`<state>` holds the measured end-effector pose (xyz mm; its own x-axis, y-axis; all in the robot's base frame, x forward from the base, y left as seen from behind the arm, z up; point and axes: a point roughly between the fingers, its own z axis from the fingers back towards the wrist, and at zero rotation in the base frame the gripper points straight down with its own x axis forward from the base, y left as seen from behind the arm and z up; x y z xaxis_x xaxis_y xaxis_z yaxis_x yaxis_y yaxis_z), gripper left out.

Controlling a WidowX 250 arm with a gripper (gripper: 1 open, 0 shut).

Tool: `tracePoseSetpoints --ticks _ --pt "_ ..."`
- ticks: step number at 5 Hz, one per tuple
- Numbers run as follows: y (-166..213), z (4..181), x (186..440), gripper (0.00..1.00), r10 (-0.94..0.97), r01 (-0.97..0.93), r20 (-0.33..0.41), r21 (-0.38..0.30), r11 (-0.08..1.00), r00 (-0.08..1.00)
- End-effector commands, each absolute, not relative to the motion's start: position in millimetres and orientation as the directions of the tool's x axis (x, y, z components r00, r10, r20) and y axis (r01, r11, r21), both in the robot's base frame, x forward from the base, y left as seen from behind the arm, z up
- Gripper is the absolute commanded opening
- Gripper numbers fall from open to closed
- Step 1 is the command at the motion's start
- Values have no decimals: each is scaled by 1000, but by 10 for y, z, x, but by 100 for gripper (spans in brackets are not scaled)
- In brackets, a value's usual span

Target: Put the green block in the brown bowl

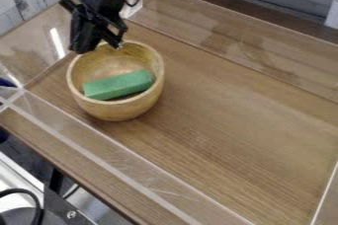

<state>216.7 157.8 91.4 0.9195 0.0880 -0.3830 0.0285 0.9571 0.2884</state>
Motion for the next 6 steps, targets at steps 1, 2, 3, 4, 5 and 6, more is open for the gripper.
tracePoseSetpoints --ticks 1,2,3,4,5,6 --pt "1589 944 2262 0 98 9 -324 316 949 941" --pt "1593 888 2232 0 73 42 -339 322 946 938" --pt "1592 852 2208 0 48 75 -352 326 942 935" --pt "1583 827 2187 100 17 111 -364 328 938 931" --pt "1507 790 2199 0 35 104 -361 359 928 932" --pt "1436 771 2208 0 53 95 -354 388 917 934"
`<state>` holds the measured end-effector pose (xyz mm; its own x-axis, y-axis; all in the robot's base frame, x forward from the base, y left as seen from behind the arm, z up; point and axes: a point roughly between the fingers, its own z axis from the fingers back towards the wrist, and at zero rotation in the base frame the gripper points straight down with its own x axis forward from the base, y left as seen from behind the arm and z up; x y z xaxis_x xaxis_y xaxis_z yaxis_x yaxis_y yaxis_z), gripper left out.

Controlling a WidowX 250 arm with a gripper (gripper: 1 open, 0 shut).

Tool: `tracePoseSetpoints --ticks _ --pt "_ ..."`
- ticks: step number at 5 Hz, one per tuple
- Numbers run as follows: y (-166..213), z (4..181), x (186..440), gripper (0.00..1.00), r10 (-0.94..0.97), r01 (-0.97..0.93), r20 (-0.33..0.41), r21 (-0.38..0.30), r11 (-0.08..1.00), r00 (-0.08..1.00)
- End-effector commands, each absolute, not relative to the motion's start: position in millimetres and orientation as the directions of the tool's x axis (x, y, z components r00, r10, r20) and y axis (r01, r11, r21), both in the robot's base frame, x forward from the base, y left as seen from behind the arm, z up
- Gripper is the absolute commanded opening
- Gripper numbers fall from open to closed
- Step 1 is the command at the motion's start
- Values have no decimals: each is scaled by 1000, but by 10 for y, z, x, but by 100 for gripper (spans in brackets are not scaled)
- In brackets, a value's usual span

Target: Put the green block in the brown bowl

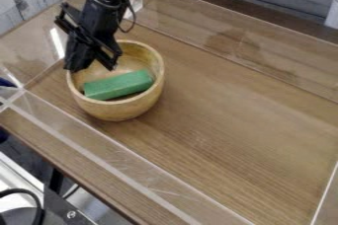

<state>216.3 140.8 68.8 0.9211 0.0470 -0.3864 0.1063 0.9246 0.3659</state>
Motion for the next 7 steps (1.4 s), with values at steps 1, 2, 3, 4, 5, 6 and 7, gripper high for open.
tracePoseSetpoints --ticks 1,2,3,4,5,6,7 --pt "1447 848 2223 0 -8 124 -376 285 951 927" --pt "1468 918 2230 0 -63 146 -393 184 972 917" --pt "1413 925 2236 0 -78 156 -366 188 970 927" --pt "1359 931 2241 0 -92 166 -345 191 968 934" --pt "1359 978 2294 0 -103 178 -330 207 962 938" --pt "1356 1029 2346 0 -114 190 -315 223 956 942" --pt "1377 1008 2377 0 -120 207 -333 242 948 935"
